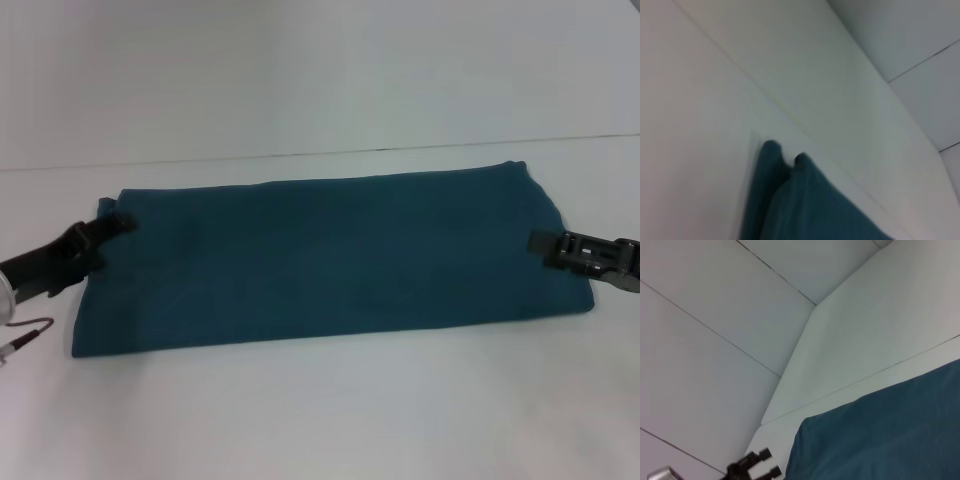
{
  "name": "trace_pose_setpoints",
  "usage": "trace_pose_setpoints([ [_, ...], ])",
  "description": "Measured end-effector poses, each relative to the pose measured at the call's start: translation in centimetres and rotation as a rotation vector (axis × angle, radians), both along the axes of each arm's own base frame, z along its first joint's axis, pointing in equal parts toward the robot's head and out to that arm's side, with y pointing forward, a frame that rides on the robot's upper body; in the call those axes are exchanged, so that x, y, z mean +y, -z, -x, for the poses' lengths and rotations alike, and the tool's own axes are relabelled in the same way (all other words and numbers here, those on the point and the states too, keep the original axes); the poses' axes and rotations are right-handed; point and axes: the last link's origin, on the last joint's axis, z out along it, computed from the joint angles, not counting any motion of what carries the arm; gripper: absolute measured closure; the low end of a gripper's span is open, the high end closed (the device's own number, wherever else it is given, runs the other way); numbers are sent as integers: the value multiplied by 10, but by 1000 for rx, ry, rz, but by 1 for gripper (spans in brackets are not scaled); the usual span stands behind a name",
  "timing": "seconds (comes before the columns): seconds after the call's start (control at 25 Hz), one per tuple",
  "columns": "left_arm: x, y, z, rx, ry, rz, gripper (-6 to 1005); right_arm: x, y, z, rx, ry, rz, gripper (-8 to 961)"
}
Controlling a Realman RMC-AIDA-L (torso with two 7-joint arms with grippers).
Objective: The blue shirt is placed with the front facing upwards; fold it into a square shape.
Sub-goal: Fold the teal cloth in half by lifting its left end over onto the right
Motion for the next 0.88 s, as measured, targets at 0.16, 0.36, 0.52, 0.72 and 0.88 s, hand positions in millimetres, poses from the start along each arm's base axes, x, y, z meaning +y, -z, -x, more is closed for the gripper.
trace_pose_setpoints([
  [0.16, 5, -10, -4, 17, 23, 0, 156, 0, 0, 0, 0, 0, 1, 68],
  [0.36, 17, -18, -14, 259, 174, 92, 156, 0, 0, 0, -6, -5, 4, 68],
  [0.52, 21, -19, -18, 369, 223, 109, 155, 0, -1, 0, -5, -5, 1, 68],
  [0.72, 21, -22, -12, 323, 139, 94, 155, 0, -1, 0, -6, -3, 1, 68],
  [0.88, 20, -24, -8, 303, 92, 112, 155, 0, -1, -1, -6, -1, -1, 68],
])
